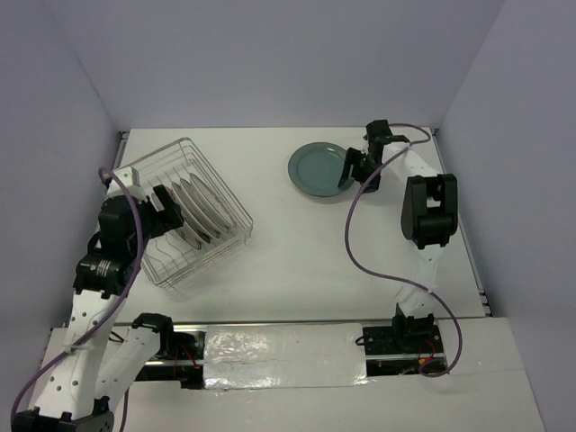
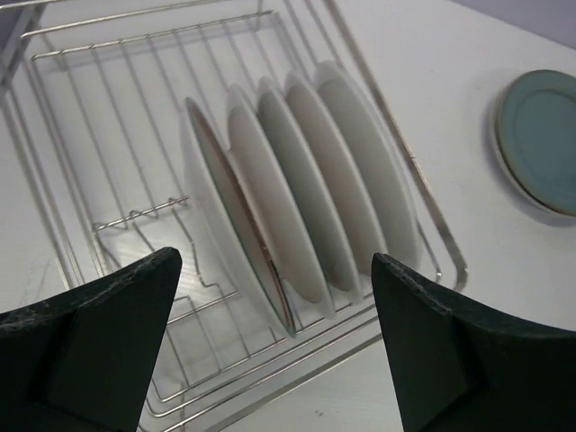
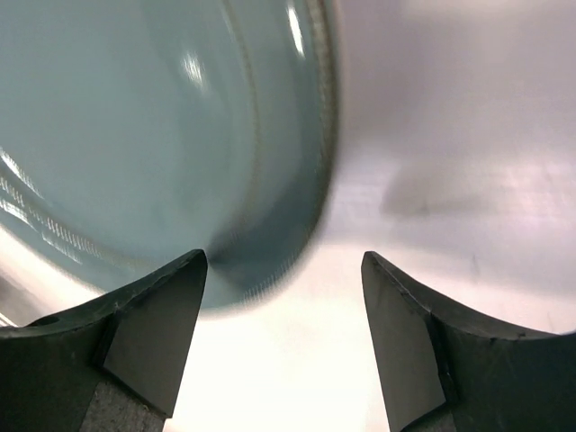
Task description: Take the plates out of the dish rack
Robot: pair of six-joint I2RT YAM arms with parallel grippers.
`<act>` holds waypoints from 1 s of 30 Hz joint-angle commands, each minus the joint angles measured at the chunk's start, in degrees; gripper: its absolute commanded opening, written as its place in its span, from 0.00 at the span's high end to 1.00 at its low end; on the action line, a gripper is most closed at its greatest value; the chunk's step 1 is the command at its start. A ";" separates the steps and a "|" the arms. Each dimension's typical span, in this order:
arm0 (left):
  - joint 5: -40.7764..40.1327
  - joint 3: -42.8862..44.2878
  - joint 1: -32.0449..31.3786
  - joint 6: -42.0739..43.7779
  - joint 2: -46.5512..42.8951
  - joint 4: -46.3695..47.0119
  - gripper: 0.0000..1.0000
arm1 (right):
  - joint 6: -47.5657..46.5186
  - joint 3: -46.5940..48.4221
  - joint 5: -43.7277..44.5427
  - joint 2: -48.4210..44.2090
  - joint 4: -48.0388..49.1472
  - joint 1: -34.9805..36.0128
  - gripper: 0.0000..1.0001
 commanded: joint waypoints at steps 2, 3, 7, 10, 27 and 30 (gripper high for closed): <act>-10.30 4.14 -0.18 -5.21 3.27 -6.54 0.00 | 0.35 -6.87 5.03 -15.28 4.90 0.21 0.23; -12.23 4.41 -0.18 -5.83 3.88 -8.29 0.00 | 0.44 -8.19 4.77 -17.13 5.43 0.21 0.23; -14.70 5.20 -0.18 -8.73 5.29 -9.89 0.04 | -0.26 -13.90 5.21 -28.10 6.84 1.70 0.23; -13.92 5.12 -0.18 -9.08 7.05 -8.75 0.15 | -1.40 -16.19 4.33 -34.00 6.84 3.90 0.23; -12.95 3.44 -0.09 -17.44 16.10 -7.95 0.66 | -3.78 -21.83 3.80 -47.03 7.63 12.95 0.23; -12.86 4.49 -0.18 -17.53 16.89 -8.65 0.74 | -3.87 -22.62 3.80 -48.00 7.98 13.57 0.23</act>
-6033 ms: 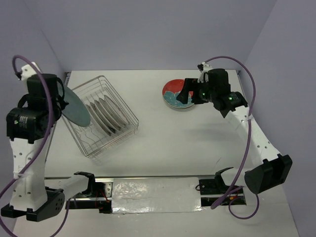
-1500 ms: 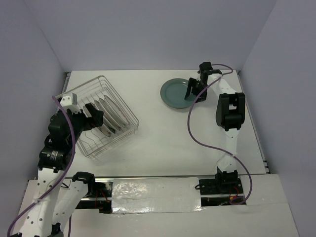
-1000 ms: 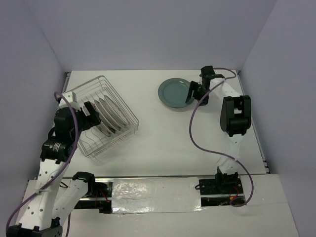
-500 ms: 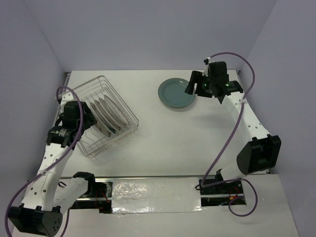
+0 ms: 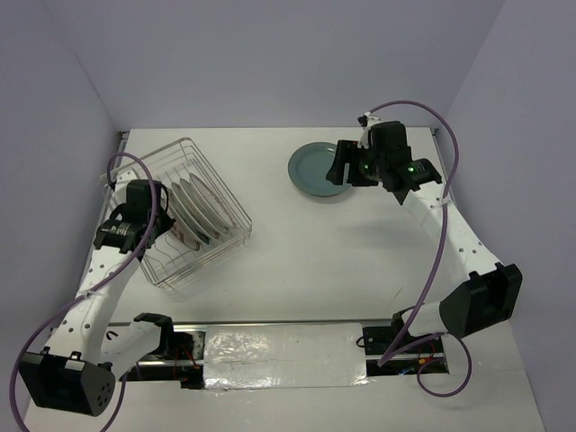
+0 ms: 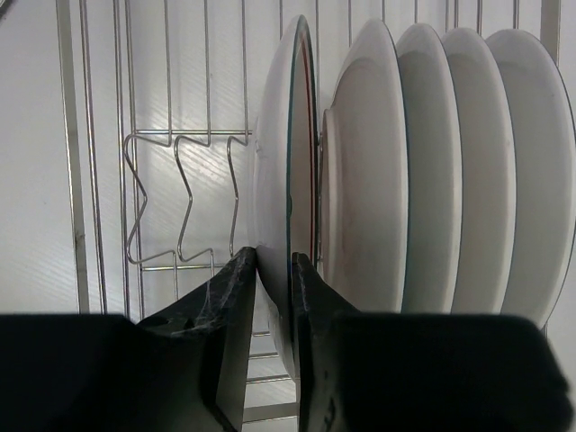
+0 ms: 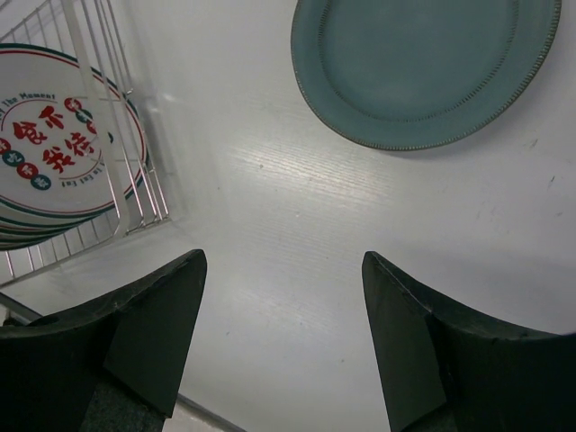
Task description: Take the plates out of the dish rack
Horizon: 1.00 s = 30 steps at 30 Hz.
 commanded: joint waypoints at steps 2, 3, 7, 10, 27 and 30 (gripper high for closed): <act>-0.56 2.16 -0.07 -1.11 0.81 -0.39 0.86 | -1.20 -1.72 0.26 -3.28 2.28 0.85 0.23; -0.47 2.60 -0.07 -1.11 0.81 -0.83 0.88 | -1.11 -1.99 0.17 -3.72 2.45 0.76 0.23; -1.17 7.16 -0.07 -0.94 0.28 -3.46 0.98 | -1.37 -2.17 -1.05 -4.34 2.98 0.85 0.23; -2.31 11.99 -0.07 -1.02 0.19 -6.62 1.00 | -1.64 -1.64 -2.72 -3.90 3.07 0.85 0.22; -6.65 44.52 -0.07 10.12 -0.76 -16.70 0.98 | 5.54 2.94 -25.10 -1.70 14.61 0.85 0.17; 9.50 41.46 -0.07 13.82 -4.80 -5.35 0.95 | 18.80 -3.64 -39.61 -3.54 36.32 1.90 0.00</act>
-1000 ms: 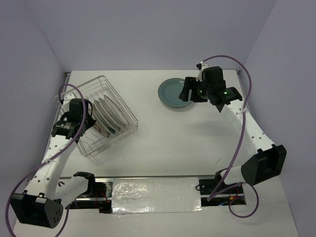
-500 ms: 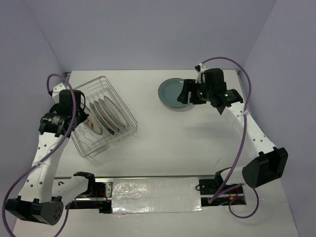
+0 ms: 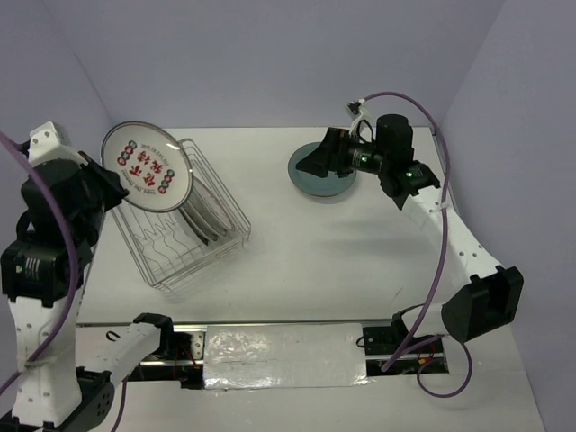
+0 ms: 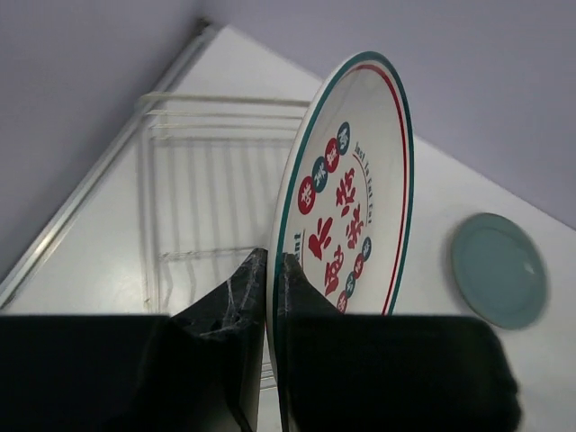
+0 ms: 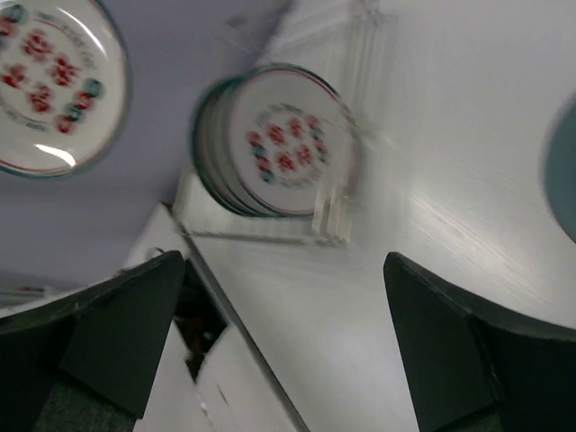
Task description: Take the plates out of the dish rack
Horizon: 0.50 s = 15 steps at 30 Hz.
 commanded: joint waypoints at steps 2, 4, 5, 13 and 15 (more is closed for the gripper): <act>26.52 -6.06 -0.18 4.24 -7.08 20.23 0.98 | 19.82 -7.39 -17.23 -3.62 34.57 3.74 0.00; 33.86 -10.82 -0.18 0.65 -9.12 30.34 1.00 | 21.01 -7.58 -15.30 -4.41 35.95 5.68 0.00; 37.20 -15.80 -0.18 -0.68 -10.08 33.68 1.00 | 20.92 -7.40 -12.77 -4.50 36.12 7.69 0.00; 51.65 -31.93 -0.18 -14.40 -15.02 56.65 1.00 | 22.41 -9.58 -9.84 -3.70 41.48 11.93 0.01; 52.35 -32.64 -0.09 -15.36 -14.40 56.39 1.00 | 22.42 -10.73 -9.24 -4.23 43.07 12.54 0.04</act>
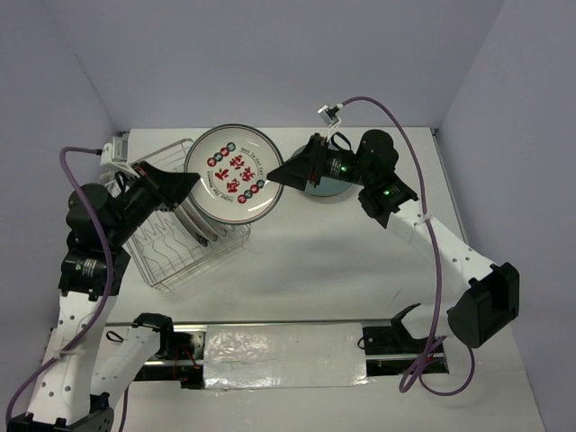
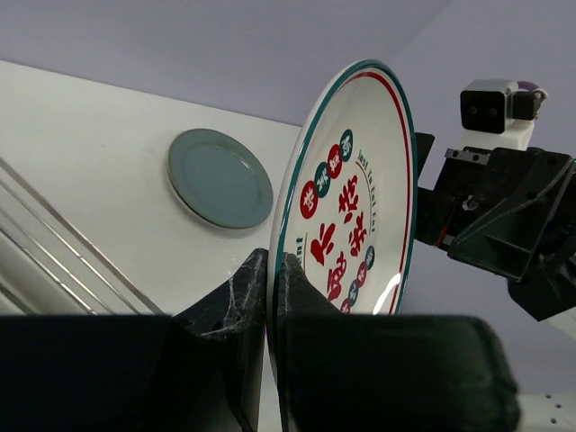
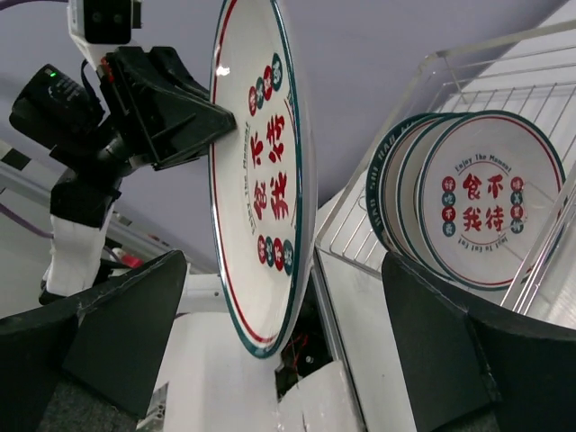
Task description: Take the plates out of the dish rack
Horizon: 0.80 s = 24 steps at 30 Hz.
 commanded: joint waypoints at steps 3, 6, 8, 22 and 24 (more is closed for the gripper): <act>7.48 -1.96 -0.07 -6.93 -0.81 16.46 1.00 | 0.01 -1.67 1.81 -2.53 5.30 1.33 0.12; 8.72 -4.34 -0.07 -8.69 -0.28 19.46 1.00 | -0.70 -1.32 2.69 -2.00 4.59 1.77 0.60; 8.37 -4.69 0.02 -8.08 0.51 18.50 0.91 | -2.01 -1.75 5.41 -2.96 3.45 1.77 0.87; -26.61 7.88 -0.07 13.18 5.61 -21.13 0.00 | -9.12 -27.05 10.35 -17.04 -16.86 -17.56 1.00; -27.58 7.70 -0.07 14.15 6.14 -22.28 0.02 | -10.62 -30.21 9.12 -15.29 -16.68 -18.09 1.00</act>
